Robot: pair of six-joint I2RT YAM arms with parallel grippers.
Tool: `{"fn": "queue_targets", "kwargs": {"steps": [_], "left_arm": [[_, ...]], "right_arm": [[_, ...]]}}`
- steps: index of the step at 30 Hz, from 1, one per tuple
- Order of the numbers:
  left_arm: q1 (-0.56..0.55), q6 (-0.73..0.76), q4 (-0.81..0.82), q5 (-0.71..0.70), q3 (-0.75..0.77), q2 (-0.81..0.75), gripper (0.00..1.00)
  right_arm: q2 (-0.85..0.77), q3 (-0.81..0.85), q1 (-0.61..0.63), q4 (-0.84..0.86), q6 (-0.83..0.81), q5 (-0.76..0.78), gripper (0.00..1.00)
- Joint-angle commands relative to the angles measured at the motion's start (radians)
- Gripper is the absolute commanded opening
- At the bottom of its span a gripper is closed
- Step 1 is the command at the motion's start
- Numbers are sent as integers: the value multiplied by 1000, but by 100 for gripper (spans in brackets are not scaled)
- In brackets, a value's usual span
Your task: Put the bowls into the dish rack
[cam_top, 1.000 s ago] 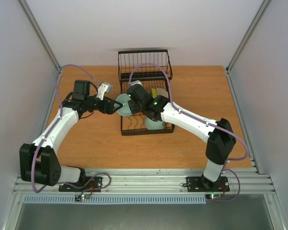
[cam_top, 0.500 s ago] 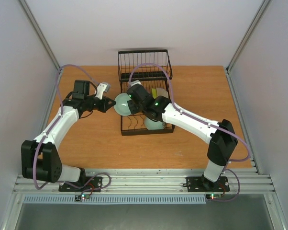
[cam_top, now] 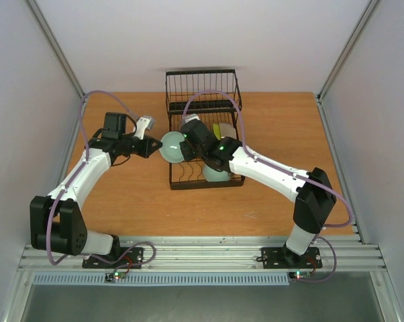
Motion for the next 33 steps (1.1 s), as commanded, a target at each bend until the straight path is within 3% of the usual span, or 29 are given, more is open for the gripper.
{"fn": "queue_targets", "kwargs": {"steps": [1, 6, 10, 17, 21, 28, 31, 33], "left_arm": [[-21, 52, 13, 100, -3, -14, 0], [-20, 52, 17, 102, -5, -9, 0], [-21, 52, 21, 102, -9, -11, 0], [-21, 54, 31, 110, -15, -14, 1], [-20, 56, 35, 108, -18, -17, 0], [-7, 40, 70, 156, -35, -20, 0], [2, 38, 73, 184, -34, -16, 0], [8, 39, 74, 191, -35, -18, 1]], "right_arm": [[-58, -13, -5, 125, 11, -24, 7], [-60, -21, -5, 130, 11, -29, 12], [-83, -57, -5, 168, 7, -48, 48], [-154, -132, -32, 203, 29, -99, 70], [-239, -245, -106, 275, 98, -259, 73], [-293, -433, -259, 481, 286, -692, 76], [-271, -485, -303, 612, 336, -827, 88], [-259, -522, -324, 698, 381, -897, 90]]}}
